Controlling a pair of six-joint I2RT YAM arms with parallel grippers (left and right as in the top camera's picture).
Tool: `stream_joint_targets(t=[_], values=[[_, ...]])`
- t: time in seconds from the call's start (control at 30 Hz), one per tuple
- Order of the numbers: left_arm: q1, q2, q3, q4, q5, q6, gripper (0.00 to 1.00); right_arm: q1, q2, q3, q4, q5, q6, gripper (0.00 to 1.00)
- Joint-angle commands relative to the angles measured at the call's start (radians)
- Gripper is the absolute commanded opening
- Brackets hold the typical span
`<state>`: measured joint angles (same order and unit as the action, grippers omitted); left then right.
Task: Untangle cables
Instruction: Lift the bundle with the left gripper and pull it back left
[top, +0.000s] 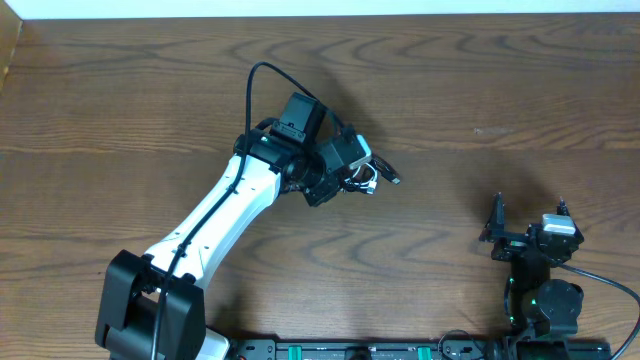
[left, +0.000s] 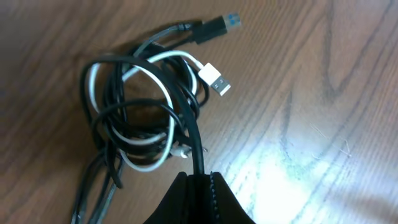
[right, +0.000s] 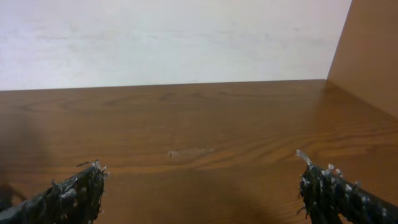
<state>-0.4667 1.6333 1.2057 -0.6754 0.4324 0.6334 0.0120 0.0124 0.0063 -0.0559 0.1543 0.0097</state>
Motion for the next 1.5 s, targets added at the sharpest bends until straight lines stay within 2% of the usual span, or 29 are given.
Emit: stream_joint_targets(t=[0.0, 0.07, 0.13, 0.23, 0.33, 0.4, 0.47, 0.57, 0.8, 0.87, 1.0, 1.23, 1.33, 1.43, 1.47], values=[[0.003, -0.039, 0.001, 0.051, 0.012, -0.006, 0.31, 0.008, -0.006, -0.001, -0.004, 0.004, -0.015, 0.99], [0.003, -0.047, 0.001, 0.091, -0.006, -0.043, 0.45, 0.008, -0.006, -0.001, -0.004, 0.004, -0.015, 0.99], [0.003, -0.055, 0.001, 0.138, -0.094, -0.117, 0.55, 0.008, -0.006, -0.001, -0.004, 0.004, -0.015, 0.99], [0.005, -0.063, 0.001, 0.196, -0.306, -0.261, 0.61, 0.008, -0.006, -0.001, -0.004, 0.004, -0.015, 0.99], [0.018, -0.063, 0.001, 0.226, -0.586, -0.443, 0.70, 0.008, -0.006, -0.001, -0.004, 0.004, -0.015, 0.99], [0.036, -0.063, 0.001, 0.219, -0.739, -0.560, 0.70, 0.008, -0.006, -0.001, -0.004, 0.004, -0.015, 0.99], [0.066, -0.063, 0.001, 0.205, -0.806, -0.635, 0.70, 0.008, -0.006, -0.001, -0.004, 0.003, -0.015, 0.99], [0.115, -0.063, 0.001, 0.190, -0.807, -0.697, 0.70, 0.008, -0.006, -0.001, -0.004, 0.003, -0.015, 0.99], [0.177, -0.063, 0.001, 0.130, -0.713, -0.698, 0.70, 0.008, -0.006, -0.001, -0.004, 0.004, -0.015, 0.99], [0.189, -0.063, 0.001, 0.119, -0.713, -0.699, 0.81, 0.008, -0.006, -0.001, -0.004, 0.003, -0.014, 0.99], [0.221, -0.063, 0.001, 0.068, -0.711, -0.705, 0.92, 0.008, -0.006, -0.001, -0.006, -0.052, 0.023, 0.99], [0.255, -0.063, 0.001, 0.002, -0.708, -0.718, 0.93, 0.008, -0.006, -0.001, -0.009, -0.060, 0.046, 0.99], [0.253, -0.063, 0.001, 0.018, -0.578, -0.661, 0.93, 0.008, -0.006, -0.001, -0.009, -0.060, 0.083, 0.99], [0.253, -0.058, 0.001, 0.031, -0.281, -0.447, 0.93, 0.008, -0.006, -0.001, -0.009, -0.060, 0.087, 0.99], [0.253, -0.055, 0.000, 0.029, -0.228, -0.397, 0.93, 0.008, -0.006, -0.001, -0.008, -0.060, 0.087, 0.99]])
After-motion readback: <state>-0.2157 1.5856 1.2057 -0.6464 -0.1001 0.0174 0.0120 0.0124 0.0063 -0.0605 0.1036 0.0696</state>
